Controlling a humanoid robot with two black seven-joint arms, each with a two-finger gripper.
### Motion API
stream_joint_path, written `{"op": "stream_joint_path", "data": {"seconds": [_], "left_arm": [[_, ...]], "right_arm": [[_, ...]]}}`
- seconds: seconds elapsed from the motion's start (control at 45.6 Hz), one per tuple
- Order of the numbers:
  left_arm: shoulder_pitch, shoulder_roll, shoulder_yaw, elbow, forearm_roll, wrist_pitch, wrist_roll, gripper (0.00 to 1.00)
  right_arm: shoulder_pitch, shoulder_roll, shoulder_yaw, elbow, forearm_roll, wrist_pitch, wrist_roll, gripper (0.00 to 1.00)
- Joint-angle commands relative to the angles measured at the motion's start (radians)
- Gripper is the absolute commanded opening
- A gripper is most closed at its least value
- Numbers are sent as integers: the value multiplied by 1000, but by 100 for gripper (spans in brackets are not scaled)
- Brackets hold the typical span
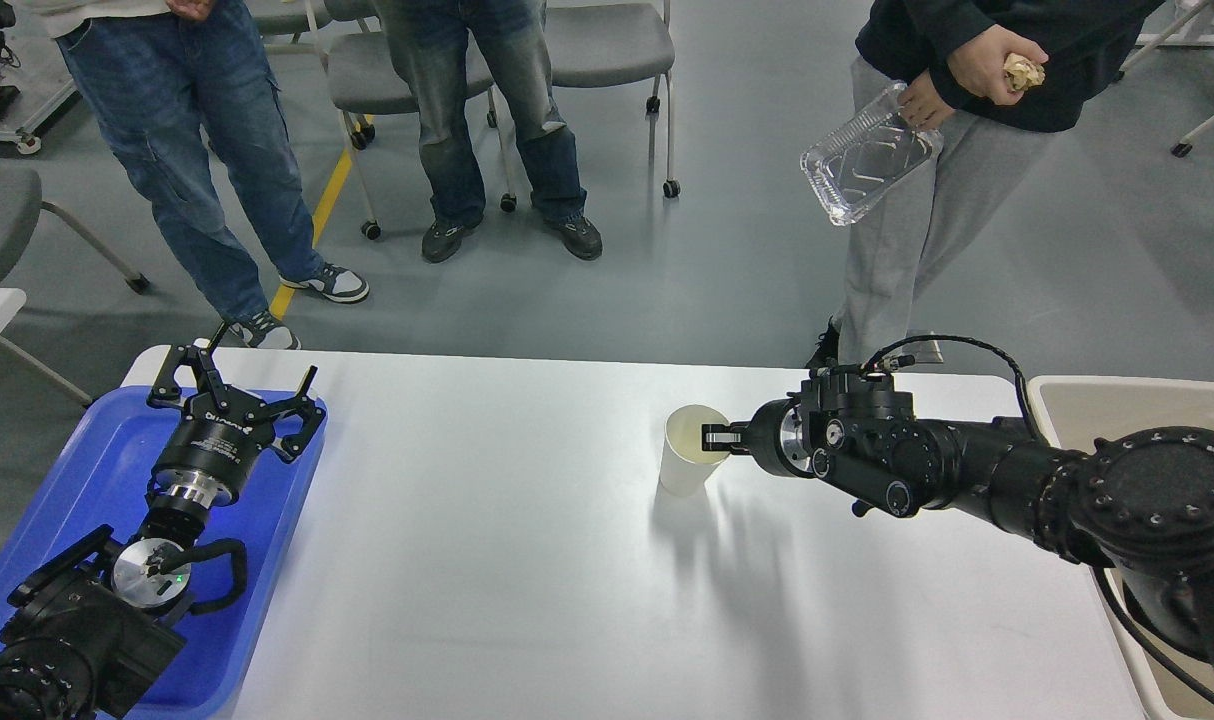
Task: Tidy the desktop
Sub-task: 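Close the right gripper around the white paper cup, then lift the cup with the right gripper and carry it toward the bin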
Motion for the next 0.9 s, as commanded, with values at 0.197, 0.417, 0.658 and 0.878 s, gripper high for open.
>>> {"op": "stream_joint_path", "data": {"seconds": [0.197, 0.417, 0.658, 0.878], "left_arm": [[0, 0, 0, 0, 0, 0, 0, 100], [0, 0, 0, 0, 0, 0, 0, 100], [2, 1, 0, 0, 0, 0, 0, 100], [0, 1, 0, 0, 0, 0, 0, 100]], "right_arm": [[30, -62, 30, 73, 24, 13, 1, 0], [141, -249, 45, 263, 165, 50, -9, 0], [312, -474, 70, 492, 271, 93, -40, 0], [438, -586, 70, 592, 385, 116, -89, 0]]}}
